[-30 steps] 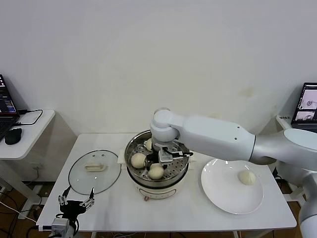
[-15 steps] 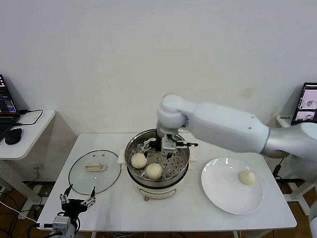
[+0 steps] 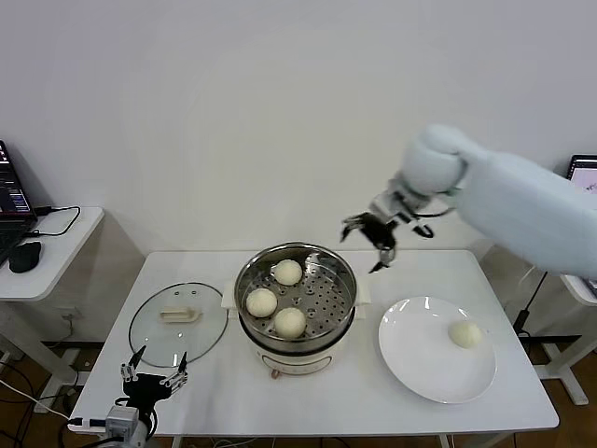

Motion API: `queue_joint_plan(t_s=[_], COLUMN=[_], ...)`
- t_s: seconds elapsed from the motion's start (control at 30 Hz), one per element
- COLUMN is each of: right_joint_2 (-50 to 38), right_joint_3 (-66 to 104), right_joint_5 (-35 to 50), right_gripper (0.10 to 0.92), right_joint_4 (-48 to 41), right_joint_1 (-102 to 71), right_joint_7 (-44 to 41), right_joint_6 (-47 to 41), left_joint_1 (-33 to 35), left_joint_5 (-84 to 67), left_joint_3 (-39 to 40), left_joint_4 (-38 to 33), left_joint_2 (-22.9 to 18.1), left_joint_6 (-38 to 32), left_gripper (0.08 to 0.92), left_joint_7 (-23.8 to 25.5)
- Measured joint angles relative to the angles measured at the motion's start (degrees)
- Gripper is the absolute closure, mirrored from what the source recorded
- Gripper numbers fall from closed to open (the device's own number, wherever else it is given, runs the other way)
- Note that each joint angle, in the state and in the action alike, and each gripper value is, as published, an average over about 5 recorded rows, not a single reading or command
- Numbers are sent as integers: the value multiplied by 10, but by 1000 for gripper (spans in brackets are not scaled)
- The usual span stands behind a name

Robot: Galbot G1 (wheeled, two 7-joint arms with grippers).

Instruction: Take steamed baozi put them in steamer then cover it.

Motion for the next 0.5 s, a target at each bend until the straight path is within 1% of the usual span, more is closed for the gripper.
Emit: queue_joint_plan(t_s=[0.1, 0.23, 0.5], right_joint_2=[-37, -80, -125], right_joint_3=[27, 68, 128], right_joint_5=[0, -15, -69], right_gripper=[203, 203, 203], right_joint_4=[-3, -4, -15], right_joint_1=[-30, -78, -173], right_joint_7=[0, -1, 1], right_joint_6=[-46, -86, -117], left_joint_1=[2, 2, 4], left_joint_5=[0, 0, 2], left_joint_3=[1, 1, 7], left_joint_4=[1, 2, 6], left_joint_2=[2, 2, -3], left_joint_6=[0, 0, 1], left_gripper=[177, 177, 177], left_joint_7=[0, 0, 1])
